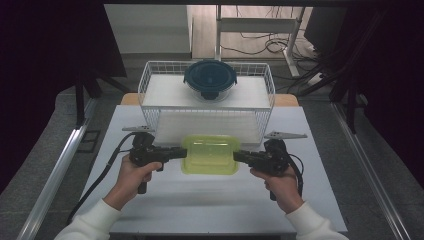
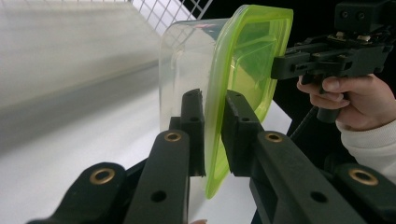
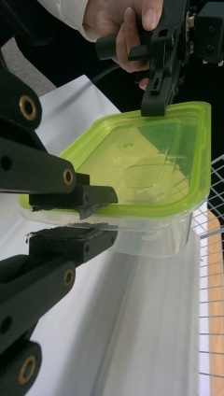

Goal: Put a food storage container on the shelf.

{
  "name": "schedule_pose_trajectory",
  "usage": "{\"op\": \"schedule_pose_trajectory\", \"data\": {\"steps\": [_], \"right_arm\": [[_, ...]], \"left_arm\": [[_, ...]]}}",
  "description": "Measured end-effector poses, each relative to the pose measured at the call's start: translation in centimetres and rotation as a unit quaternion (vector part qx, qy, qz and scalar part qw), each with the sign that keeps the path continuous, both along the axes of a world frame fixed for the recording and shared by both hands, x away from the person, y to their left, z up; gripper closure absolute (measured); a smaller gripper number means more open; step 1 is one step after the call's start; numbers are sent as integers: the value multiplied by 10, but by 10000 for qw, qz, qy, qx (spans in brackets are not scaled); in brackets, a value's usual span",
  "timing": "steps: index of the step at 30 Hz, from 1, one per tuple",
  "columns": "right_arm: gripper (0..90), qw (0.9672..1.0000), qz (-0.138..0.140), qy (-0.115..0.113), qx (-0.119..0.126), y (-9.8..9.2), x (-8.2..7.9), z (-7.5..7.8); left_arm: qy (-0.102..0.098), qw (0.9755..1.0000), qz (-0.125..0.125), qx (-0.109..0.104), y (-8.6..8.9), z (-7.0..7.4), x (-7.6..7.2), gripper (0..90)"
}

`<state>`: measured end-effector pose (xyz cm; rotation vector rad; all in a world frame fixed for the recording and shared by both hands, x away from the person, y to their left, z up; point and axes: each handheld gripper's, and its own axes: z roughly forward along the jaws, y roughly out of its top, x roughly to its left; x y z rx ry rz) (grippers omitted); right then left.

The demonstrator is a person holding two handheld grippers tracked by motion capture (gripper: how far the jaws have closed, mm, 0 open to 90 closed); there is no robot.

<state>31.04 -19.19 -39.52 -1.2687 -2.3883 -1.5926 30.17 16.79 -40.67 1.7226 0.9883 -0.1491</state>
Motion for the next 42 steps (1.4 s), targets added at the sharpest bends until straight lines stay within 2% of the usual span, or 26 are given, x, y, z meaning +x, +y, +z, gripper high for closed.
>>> {"op": "schedule_pose_trajectory", "data": {"steps": [8, 14, 34, 42], "right_arm": [[793, 9999, 20, -170, -10, 2, 7, 20], [792, 9996, 25, -263, -60, 4, 12, 33], [794, 9988, 58, -477, 37, 6, 24, 62], [794, 9985, 75, -541, 53, 9, 29, 73]], "left_arm": [[-156, 9999, 28, -24, 2, 18, 6, 806], [-198, 9997, 50, -103, 4, 26, 12, 807], [-320, 9990, 76, -314, 8, 45, 24, 808], [-407, 9986, 102, -307, 12, 56, 28, 808]]}}
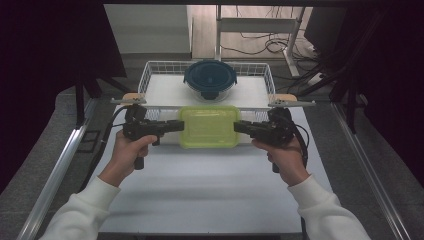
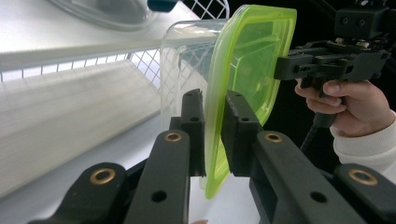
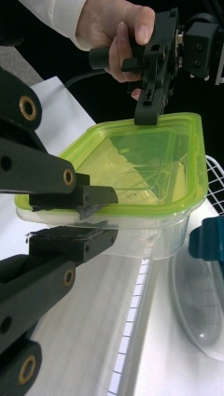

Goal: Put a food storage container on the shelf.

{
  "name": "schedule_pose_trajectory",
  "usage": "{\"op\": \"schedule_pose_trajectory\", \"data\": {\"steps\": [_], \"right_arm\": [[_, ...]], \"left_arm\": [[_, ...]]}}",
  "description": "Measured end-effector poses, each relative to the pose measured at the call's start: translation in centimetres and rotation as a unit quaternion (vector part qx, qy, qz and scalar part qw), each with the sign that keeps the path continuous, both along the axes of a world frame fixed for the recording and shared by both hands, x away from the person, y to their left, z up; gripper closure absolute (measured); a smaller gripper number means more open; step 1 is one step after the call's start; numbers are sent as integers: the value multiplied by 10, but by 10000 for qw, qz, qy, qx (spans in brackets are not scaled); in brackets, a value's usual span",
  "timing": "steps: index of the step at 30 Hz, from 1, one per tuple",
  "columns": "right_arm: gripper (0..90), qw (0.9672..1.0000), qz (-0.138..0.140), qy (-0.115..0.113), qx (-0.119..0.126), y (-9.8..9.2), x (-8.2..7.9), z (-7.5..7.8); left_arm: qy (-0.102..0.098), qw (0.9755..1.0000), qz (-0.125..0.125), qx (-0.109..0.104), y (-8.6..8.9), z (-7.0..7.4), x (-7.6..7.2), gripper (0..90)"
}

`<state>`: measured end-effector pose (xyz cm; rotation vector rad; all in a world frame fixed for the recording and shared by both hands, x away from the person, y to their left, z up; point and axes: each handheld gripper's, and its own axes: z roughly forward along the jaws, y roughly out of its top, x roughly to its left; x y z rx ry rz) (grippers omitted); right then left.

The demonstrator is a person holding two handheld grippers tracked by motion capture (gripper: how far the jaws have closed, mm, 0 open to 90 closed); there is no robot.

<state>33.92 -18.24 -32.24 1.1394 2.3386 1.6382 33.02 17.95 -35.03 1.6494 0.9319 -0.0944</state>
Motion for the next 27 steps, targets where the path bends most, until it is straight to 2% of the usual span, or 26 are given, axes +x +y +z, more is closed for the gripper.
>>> {"op": "schedule_pose_trajectory", "data": {"steps": [5, 19, 27], "right_arm": [[795, 10000, 25, -40, 74, 0, 5, 8], [796, 9997, -5, -224, 91, 5, 22, 31], [796, 9997, 38, -225, 117, 5, 42, 48]], "left_arm": [[-48, 10000, -12, -14, 2, 8, 4, 807], [-119, 9999, 4, -7, 6, 32, 25, 808], [-136, 9999, 23, -38, 7, 50, 44, 808]]}}
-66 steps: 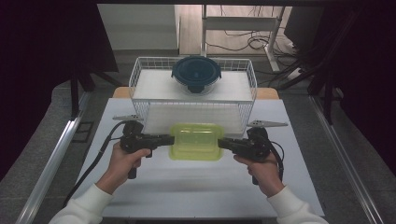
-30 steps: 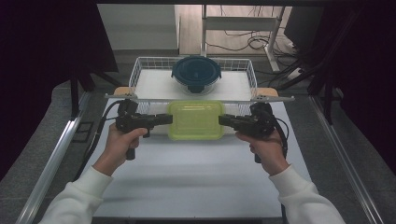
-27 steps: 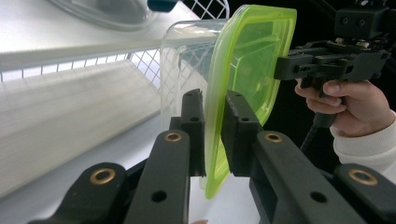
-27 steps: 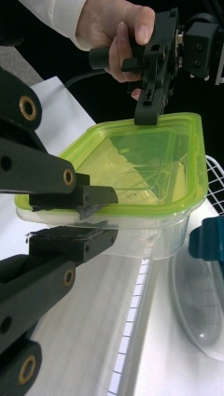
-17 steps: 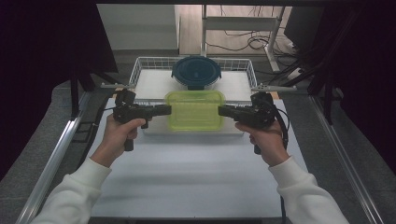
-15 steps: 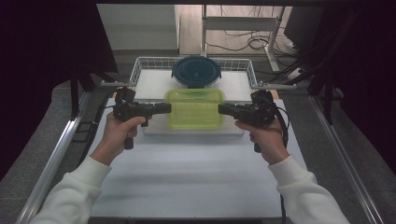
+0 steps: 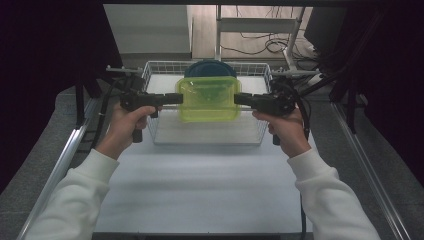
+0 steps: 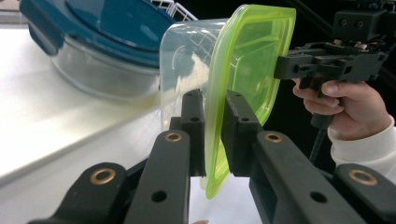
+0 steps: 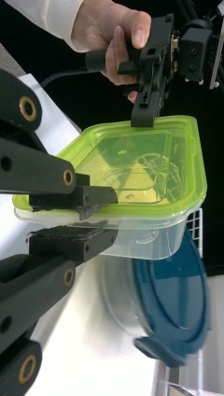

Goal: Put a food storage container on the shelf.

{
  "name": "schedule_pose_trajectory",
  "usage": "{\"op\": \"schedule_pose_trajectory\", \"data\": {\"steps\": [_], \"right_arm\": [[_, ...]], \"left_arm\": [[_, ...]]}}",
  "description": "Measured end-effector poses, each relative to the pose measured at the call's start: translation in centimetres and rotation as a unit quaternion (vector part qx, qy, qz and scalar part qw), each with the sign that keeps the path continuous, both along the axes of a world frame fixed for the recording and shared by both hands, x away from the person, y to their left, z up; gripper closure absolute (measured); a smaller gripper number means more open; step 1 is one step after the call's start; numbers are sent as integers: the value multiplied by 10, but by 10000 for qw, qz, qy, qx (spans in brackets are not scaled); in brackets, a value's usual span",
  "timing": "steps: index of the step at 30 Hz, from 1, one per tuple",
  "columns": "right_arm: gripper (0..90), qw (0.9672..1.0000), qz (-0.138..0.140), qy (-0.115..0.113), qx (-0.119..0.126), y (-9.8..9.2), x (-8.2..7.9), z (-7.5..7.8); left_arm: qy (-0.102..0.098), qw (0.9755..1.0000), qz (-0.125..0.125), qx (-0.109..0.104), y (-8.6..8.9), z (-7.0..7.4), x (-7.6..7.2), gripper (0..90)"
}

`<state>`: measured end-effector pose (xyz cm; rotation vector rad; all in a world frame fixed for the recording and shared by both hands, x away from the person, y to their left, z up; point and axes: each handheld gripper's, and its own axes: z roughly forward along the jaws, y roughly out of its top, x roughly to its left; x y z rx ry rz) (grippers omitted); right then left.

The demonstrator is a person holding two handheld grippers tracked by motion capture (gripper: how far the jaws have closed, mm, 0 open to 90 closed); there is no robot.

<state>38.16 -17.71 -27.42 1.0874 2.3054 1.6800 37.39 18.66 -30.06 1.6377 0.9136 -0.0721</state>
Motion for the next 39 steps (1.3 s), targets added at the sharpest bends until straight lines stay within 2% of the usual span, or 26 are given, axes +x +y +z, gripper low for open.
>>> {"op": "schedule_pose_trajectory", "data": {"steps": [9, 20, 28, 33, 39], "right_arm": [[796, 9999, 18, 130, 58, 2, 24, 11], [796, 9997, 45, 202, 135, 4, 43, 26], [798, 9994, 22, 310, 132, 6, 64, 38], [798, 9992, 5, 375, 158, 6, 74, 41], [798, 9980, 0, 587, 244, 6, 86, 39]], "left_arm": [[47, 9999, 25, 131, 2, 14, 21, 810], [83, 9999, 56, 135, 5, 32, 39, 811], [153, 9998, 142, 73, 6, 41, 58, 812], [231, 9995, 165, 128, 5, 44, 67, 813], [341, 9991, 191, 165, 5, 47, 78, 813]]}}
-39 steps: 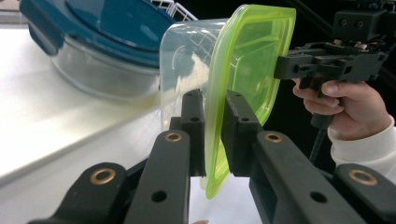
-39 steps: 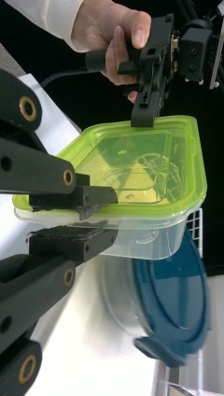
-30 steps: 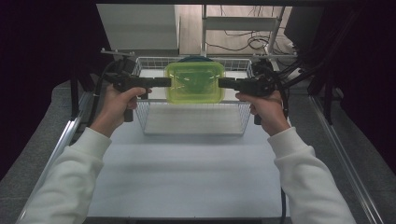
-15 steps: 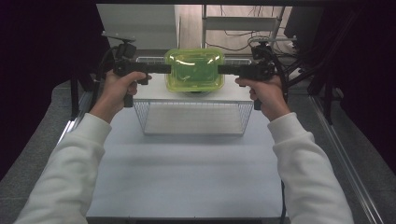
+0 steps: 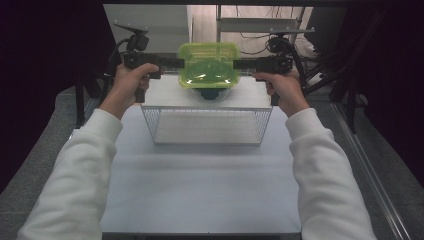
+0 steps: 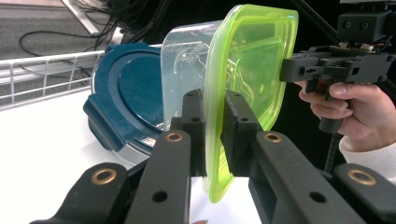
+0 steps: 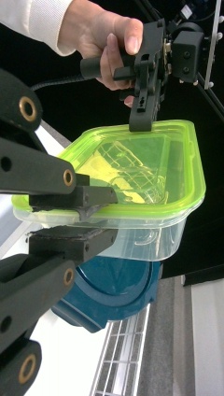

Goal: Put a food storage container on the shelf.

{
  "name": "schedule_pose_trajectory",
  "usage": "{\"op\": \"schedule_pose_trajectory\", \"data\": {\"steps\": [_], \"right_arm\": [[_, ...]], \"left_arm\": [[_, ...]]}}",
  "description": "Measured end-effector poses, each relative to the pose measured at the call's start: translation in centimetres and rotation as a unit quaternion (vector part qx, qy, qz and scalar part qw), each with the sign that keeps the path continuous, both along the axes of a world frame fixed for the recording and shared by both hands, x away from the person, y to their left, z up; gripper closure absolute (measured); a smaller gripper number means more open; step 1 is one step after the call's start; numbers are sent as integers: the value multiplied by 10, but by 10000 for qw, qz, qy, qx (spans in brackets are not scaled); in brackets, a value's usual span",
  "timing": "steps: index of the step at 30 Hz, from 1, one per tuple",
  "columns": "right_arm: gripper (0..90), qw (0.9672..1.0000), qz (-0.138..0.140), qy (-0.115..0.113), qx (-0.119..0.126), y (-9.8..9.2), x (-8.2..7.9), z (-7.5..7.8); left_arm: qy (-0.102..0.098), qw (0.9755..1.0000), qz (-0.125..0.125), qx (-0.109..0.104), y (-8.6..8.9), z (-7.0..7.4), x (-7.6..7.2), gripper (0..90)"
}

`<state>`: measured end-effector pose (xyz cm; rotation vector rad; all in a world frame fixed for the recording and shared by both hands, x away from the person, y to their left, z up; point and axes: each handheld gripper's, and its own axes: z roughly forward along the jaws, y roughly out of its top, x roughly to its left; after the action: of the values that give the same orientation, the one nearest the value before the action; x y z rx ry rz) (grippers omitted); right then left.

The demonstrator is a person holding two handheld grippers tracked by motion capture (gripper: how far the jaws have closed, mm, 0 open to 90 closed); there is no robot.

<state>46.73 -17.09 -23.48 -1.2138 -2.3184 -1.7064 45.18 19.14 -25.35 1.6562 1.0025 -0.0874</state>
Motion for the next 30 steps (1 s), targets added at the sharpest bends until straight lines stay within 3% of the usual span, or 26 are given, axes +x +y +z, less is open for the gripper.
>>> {"op": "schedule_pose_trajectory", "data": {"steps": [10, 17, 22, 30], "right_arm": [[797, 9995, -56, 301, -39, 4, 22, 4], [796, 9976, -169, 671, -38, 4, 38, -2], [793, 9962, -188, 849, 56, 1, 43, -6], [772, 9927, -340, 1113, 322, 0, 56, -13]], "left_arm": [[264, 9996, 96, -74, 2, 1, 21, 814], [483, 9988, 97, -80, 0, -7, 33, 814], [509, 9985, 106, -180, 1, -9, 37, 812], [772, 9951, 330, -517, 1, -17, 51, 788]]}}
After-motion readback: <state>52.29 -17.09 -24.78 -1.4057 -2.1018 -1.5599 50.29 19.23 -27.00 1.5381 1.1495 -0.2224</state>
